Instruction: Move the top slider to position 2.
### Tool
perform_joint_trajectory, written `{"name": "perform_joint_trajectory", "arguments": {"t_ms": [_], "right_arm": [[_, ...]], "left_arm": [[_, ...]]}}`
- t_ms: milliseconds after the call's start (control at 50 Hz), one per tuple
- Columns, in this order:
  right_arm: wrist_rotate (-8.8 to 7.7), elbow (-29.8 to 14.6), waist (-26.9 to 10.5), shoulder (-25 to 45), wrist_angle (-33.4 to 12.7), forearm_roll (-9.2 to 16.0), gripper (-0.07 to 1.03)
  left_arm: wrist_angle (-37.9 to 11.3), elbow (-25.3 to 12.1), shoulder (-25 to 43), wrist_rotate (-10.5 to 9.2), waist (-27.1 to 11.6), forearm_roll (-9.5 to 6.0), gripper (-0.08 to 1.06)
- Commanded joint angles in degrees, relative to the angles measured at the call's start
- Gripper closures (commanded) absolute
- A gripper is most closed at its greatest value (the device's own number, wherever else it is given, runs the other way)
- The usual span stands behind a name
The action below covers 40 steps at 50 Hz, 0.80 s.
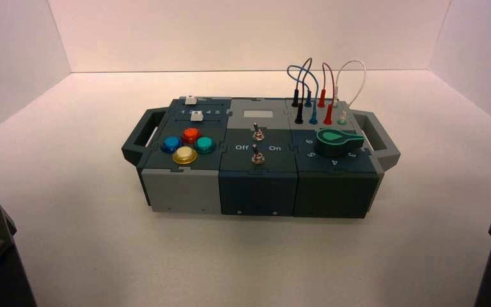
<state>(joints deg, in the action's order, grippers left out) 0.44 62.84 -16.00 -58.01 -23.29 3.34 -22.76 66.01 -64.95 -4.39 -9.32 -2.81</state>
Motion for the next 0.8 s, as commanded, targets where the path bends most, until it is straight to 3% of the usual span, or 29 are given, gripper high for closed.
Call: {"name": "perform_joint_trajectory", "arguments": {"t_ms": [20,260,400,560,800], "right_arm": [[-0.09,-2.11,-0.18,0.44,0.0,-0.09,0.99],[-0.09,-2.11,-0.18,0.44,-0.18,0.18,0.99],[0.0,-2.2,-2.99,0.7,-0.18,0.26,0.99],[-0.09,-2.29,-6.68,3.34,-1.41,0.26,0.99],[0.09,-3.69,-8.17,7.56,-3.34,1.32,0.99]], "left_arm": [[0.26,-2.02,0.62,0.0,-0.26,-0.09,1.01],[0.26,-2.11,0.62,0.18,-0.26,-0.09,1.01],[-0.53,-2.37,1.23,0.18,-0.26,-0.09,1.01],[-3.96,-3.96,4.75,1.23,-1.58,0.18,1.01],[-10.28,-6.94,9.76,1.93,-4.48,0.26,1.01]]}}
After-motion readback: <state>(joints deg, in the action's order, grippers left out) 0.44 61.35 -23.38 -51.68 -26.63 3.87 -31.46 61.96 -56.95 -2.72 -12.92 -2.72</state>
